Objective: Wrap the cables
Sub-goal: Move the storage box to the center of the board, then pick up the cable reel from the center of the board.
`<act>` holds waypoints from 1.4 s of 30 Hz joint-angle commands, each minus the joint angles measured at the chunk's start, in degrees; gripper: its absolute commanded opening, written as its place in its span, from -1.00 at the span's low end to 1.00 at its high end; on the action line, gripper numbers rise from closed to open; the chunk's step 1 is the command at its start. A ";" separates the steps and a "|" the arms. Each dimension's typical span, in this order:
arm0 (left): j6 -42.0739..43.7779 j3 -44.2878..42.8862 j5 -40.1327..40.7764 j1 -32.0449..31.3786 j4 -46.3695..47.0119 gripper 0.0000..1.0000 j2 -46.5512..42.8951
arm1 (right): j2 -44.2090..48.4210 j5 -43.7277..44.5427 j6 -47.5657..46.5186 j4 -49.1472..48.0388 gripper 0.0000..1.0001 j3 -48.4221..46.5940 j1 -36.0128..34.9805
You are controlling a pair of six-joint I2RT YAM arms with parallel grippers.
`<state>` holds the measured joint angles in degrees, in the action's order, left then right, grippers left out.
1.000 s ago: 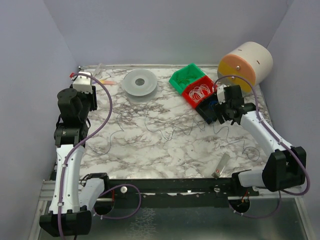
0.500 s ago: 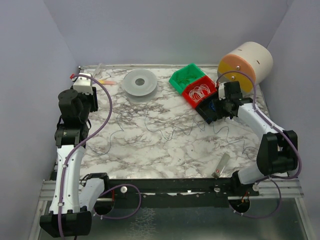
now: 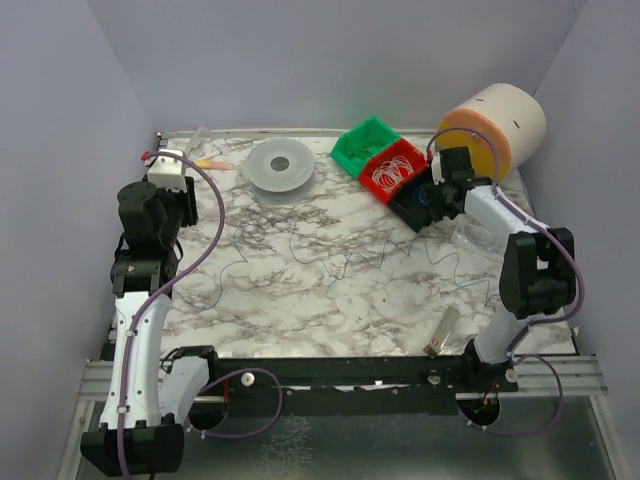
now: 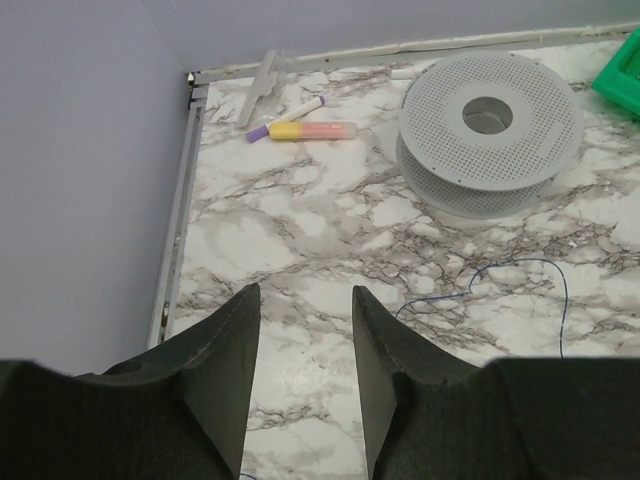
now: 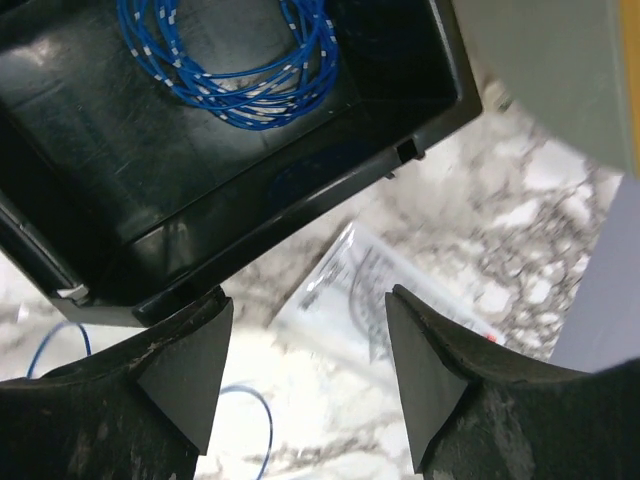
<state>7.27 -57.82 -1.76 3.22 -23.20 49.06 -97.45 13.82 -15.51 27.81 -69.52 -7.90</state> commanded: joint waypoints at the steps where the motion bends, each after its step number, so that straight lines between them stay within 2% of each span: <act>1: -0.78 0.99 -1.97 0.64 1.02 -0.13 -1.15 | -5.58 5.59 -0.40 -5.22 0.35 -6.79 -0.14; 5: -0.78 1.13 -2.10 0.70 0.96 -0.12 -1.25 | -10.69 6.21 0.00 -3.20 0.36 -12.98 -0.12; 8: -0.66 1.22 -2.66 0.73 1.03 -0.08 -1.22 | -11.36 3.27 0.68 -1.81 0.37 -14.19 -0.10; 12: -0.81 0.88 -3.90 0.73 1.43 0.19 0.10 | -9.47 2.22 0.82 -0.19 0.45 -13.74 -0.11; 16: -0.83 -0.89 -3.72 0.56 0.80 0.49 3.17 | -1.85 1.40 -1.44 2.35 0.67 -11.98 -0.14; 19: 0.23 -2.53 -2.68 -0.51 -0.51 0.71 5.96 | 5.31 -5.37 -4.09 5.40 0.79 -10.61 -0.21; 22: 1.93 -4.10 -0.29 -2.89 -2.04 0.96 8.99 | 12.93 -18.63 -6.75 7.73 0.91 -7.84 -0.92; 27: 6.58 -6.16 6.12 -9.37 -4.73 0.98 14.05 | 22.97 -29.33 -8.64 3.17 0.97 0.46 -4.61; 33: 8.79 -10.16 3.14 -9.53 -5.98 0.98 18.60 | 25.16 -28.56 -12.00 0.13 0.99 3.74 -11.74; 38: 1.31 -18.42 2.33 -9.54 -7.79 0.98 29.80 | 25.11 -28.06 -10.82 -5.54 1.00 6.71 -12.49; 42: -6.43 -22.94 -5.93 -9.50 -7.78 0.98 39.27 | 24.94 -26.86 -10.42 -8.29 1.00 9.09 -12.69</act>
<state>9.65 -77.23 0.05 -6.37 -29.30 80.27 -72.31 -13.32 -26.11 24.69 -62.46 -20.25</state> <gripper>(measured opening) 0.990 0.998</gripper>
